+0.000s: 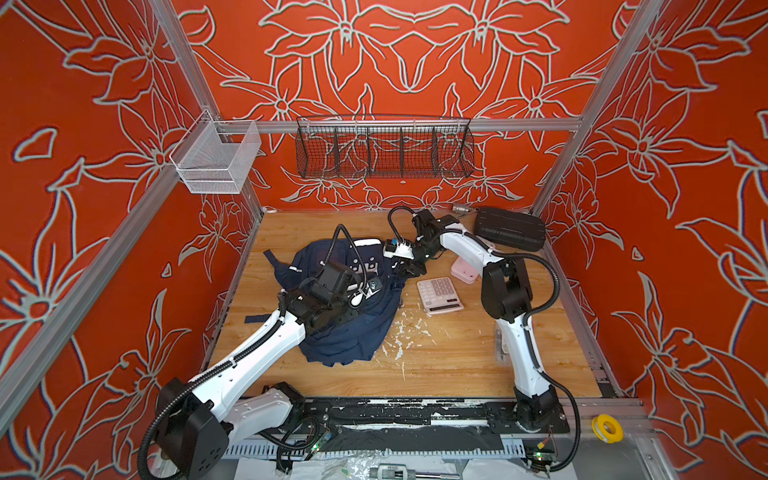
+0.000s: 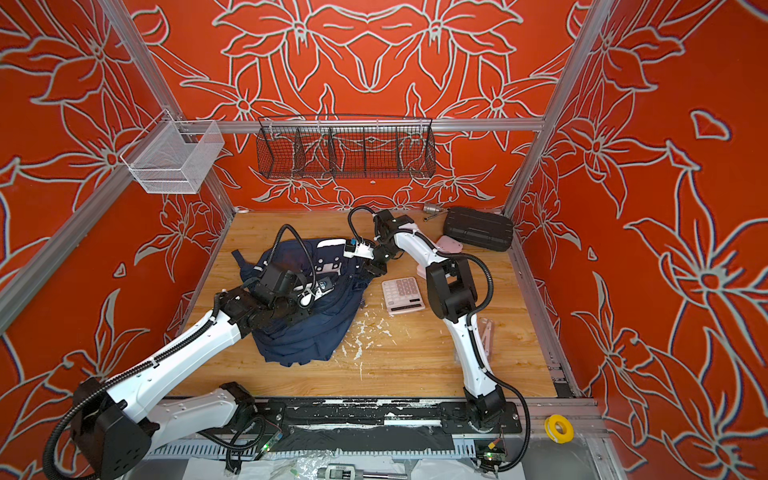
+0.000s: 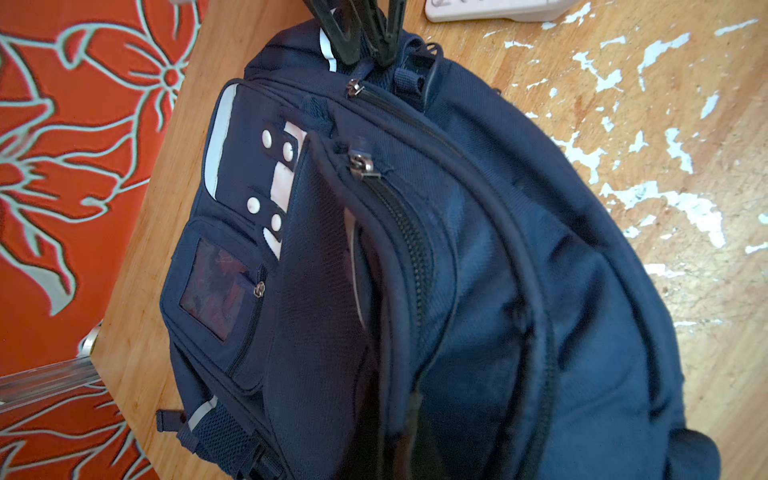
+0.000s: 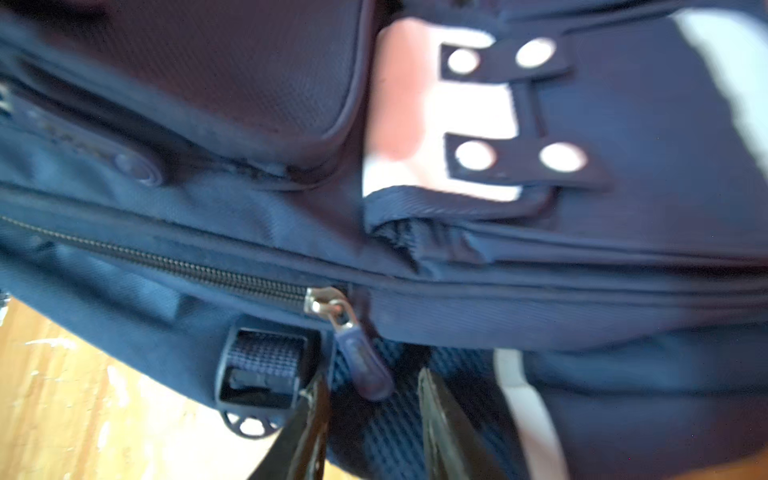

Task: Pack the student bag
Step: 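Grasp the front pocket zipper pull with the right gripper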

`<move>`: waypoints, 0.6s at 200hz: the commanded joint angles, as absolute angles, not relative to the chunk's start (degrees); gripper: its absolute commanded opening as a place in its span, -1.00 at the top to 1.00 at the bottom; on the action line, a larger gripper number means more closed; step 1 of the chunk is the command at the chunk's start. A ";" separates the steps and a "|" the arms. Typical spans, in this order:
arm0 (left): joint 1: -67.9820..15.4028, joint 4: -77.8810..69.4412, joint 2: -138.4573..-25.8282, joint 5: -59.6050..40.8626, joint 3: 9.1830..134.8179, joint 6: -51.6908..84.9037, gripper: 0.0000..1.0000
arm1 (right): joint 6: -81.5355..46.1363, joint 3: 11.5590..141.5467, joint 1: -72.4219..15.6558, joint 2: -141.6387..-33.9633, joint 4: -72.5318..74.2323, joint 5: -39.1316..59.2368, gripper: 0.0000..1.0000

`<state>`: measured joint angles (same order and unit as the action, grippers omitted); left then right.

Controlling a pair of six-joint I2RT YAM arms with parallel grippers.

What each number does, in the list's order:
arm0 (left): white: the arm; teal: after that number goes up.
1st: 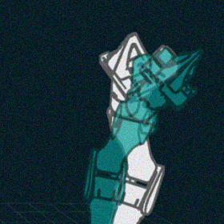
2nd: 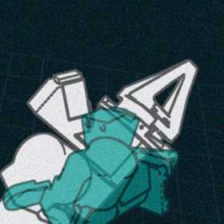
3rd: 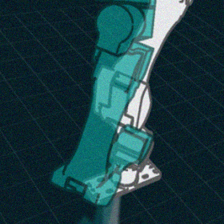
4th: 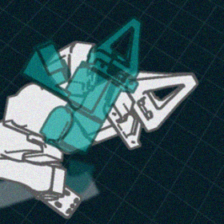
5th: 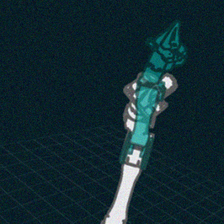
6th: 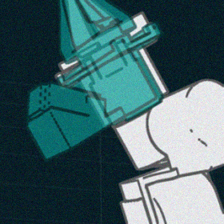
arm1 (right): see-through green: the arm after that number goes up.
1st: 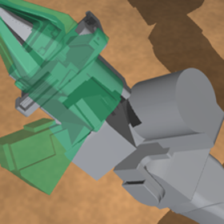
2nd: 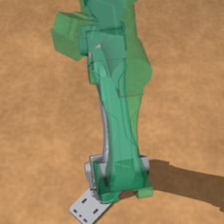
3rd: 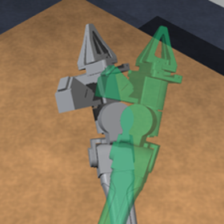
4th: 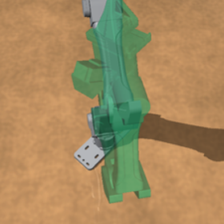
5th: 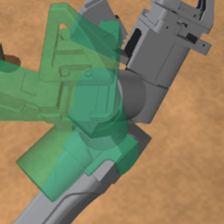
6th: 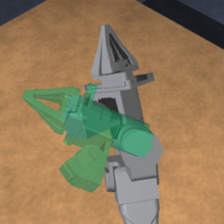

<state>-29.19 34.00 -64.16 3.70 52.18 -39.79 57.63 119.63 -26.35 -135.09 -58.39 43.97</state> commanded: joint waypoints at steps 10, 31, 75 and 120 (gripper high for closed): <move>-28.96 29.44 -64.00 1.54 53.11 -40.96 1.00 | 58.52 124.31 -27.51 -138.36 -64.10 47.62 0.24; -28.98 29.37 -64.15 1.41 53.17 -40.54 1.00 | 57.92 124.19 -27.94 -138.47 -62.91 47.27 0.28; -29.00 29.46 -64.43 2.00 53.28 -39.50 1.00 | 55.70 123.84 -28.36 -138.07 -61.48 46.60 0.61; -28.95 31.10 -65.22 3.42 53.97 -38.37 1.00 | 54.09 115.68 -28.20 -132.68 -54.57 45.48 0.74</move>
<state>-29.19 33.82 -64.97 3.51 52.18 -39.00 55.20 120.14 -27.68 -136.75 -58.19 44.51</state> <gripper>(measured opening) 0.065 0.166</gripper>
